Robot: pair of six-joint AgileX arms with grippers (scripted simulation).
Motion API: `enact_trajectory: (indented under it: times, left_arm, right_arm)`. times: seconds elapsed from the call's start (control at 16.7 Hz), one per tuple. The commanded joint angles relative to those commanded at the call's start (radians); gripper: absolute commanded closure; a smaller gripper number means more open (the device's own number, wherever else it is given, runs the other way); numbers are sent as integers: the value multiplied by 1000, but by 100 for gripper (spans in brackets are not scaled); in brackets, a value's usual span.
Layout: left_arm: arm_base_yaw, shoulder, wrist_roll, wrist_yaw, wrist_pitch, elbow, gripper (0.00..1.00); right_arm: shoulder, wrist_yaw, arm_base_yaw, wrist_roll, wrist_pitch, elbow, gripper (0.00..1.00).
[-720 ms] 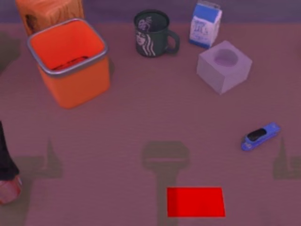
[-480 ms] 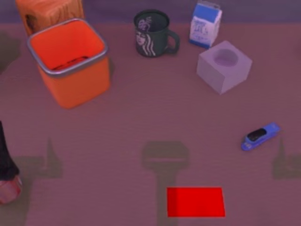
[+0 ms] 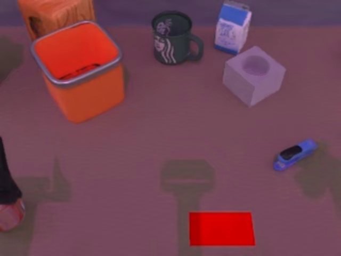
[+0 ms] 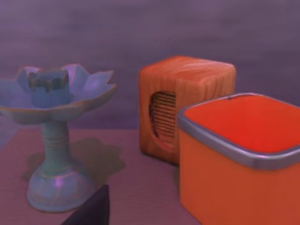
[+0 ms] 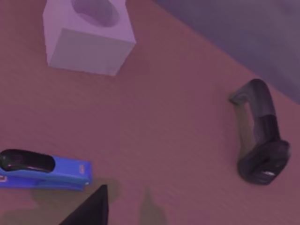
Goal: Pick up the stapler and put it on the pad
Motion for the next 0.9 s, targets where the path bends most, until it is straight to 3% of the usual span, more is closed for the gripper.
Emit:
enact_trajectory:
  times: [0.48,0.9]
  left_arm:
    - [0,0,0,0,0,0,0]
    - [0,0,0,0,0,0,0]
  right_arm:
    - [835,6,129,-721,-471,593,0]
    - [1305,5,209,-1150,-745,975,0]
